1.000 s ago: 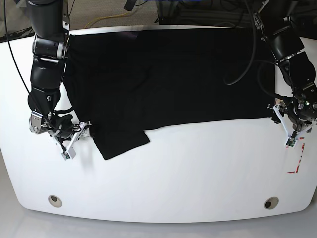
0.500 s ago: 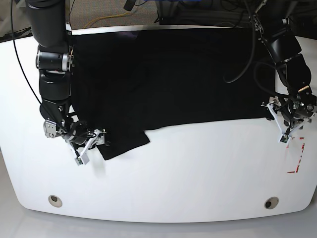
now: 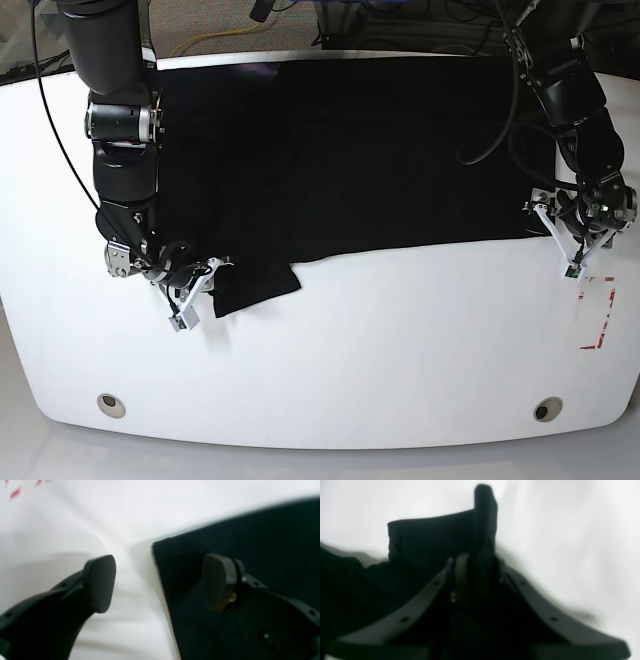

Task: Fold the T-shirt properly
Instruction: 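Move both grippers to the shirt's hem edge and grasp it, then lift the hem with both grippers and fold it over toward the collar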

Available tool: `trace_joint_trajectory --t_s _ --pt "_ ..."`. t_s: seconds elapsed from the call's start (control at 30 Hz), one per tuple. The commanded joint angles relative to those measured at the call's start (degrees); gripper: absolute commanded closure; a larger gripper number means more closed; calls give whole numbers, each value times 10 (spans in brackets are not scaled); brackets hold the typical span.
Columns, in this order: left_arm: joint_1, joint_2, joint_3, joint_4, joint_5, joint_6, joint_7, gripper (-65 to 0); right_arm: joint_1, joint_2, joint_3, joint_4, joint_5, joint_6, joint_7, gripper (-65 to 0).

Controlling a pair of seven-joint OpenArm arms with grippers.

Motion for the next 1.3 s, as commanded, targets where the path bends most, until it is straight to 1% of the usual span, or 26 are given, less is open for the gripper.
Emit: trace_joint_trajectory --t_s 0.0,0.3,0.37,0.47,0.5,0.6,0.63,0.67,0.7,0.8,0.93,1.03,1.07,1.17,1.27 --pt "-14 -7 -1 -9 -4 2 -5 -508 16 5 0 5 -3 3 -4 -98" --pt "-13 -7 -1 -58 -4 2 -44 -506 14 5 0 5 -3 3 -4 -95" --pt "-13 -7 -1 -61 -4 2 -51 -494 14 5 0 5 -3 3 -4 -95" --pt "-12 -7 -1 -65 -22 2 -69 -371 14 6 0 5 -3 3 -4 -87" --pt "-11 -7 -1 -65 -30 2 -76 -310 14 6 0 5 -3 3 -5 -75" --pt "-9 -7 0 -65 -41 2 -97 -114 14 8 0 12 -3 3 -7 0" --pt "-9 -7 0 -65 -41 2 -101 -54 14 8 0 21 -3 3 -9 0" --pt "-9 -7 0 -65 -41 2 -105 -11 13 8 0 32 -3 3 -11 0" --pt "-9 -7 0 -65 -41 2 -107 0 7 8 0 47 -3 3 -20 0" --pt "-9 -7 0 -57 -43 1 -107 0 -8 10 1 102 -2 3 -53 0" --pt "-9 -7 0 -27 -43 0 -107 0 -37 11 2 204 -3 3 -104 0" --pt "-9 -7 0 -6 -43 -27 -107 0 -57 12 4 278 -3 3 -146 0" --pt "-9 -7 0 -1 -43 -41 -107 0 -67 12 7 312 -3 3 -166 0" --pt "-8 -7 -3 18 -43 -44 -107 0 -99 12 44 406 -3 3 -224 0" --pt "9 -7 -3 42 -43 -44 -107 0 -120 12 71 481 -3 3 -279 0"
